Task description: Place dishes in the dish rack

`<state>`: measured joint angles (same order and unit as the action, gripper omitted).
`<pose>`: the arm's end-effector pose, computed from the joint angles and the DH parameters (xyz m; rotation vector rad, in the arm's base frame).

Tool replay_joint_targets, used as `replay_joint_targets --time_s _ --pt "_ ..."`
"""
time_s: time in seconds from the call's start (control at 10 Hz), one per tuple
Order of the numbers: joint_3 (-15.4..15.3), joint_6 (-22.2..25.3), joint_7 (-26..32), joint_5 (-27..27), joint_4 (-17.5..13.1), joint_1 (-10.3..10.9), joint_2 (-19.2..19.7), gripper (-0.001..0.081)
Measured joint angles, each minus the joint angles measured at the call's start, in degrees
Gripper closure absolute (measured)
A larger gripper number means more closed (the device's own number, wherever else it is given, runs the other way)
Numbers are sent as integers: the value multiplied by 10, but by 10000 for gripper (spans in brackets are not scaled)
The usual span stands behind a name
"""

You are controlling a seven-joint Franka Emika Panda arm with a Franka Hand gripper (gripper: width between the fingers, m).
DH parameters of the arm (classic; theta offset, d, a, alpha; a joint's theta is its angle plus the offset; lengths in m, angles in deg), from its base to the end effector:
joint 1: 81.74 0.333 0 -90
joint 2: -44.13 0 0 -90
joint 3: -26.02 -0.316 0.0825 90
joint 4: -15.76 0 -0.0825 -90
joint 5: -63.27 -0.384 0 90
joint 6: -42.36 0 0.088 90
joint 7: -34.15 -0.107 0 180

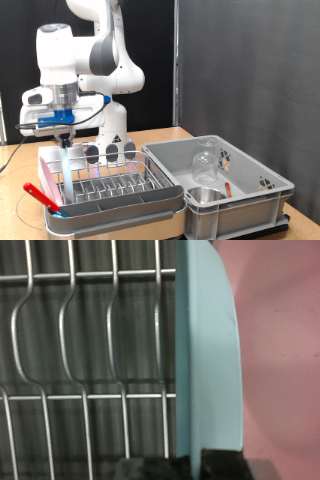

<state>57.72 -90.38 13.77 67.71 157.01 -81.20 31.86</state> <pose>0.3934 -0.2384 0.3662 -2.8220 1.2596 -0.0648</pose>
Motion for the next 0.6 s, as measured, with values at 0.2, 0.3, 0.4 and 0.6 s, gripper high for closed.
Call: replay_joint_targets --time_s 0.2,0.3,0.4,0.6 --pt "0 -4 10 -7 5 0 4 792" --pt "0 -8 10 -7 6 0 4 792" --pt "0 -13 10 -9 7 0 5 792" --pt "0 -26 10 -16 8 0 10 792"
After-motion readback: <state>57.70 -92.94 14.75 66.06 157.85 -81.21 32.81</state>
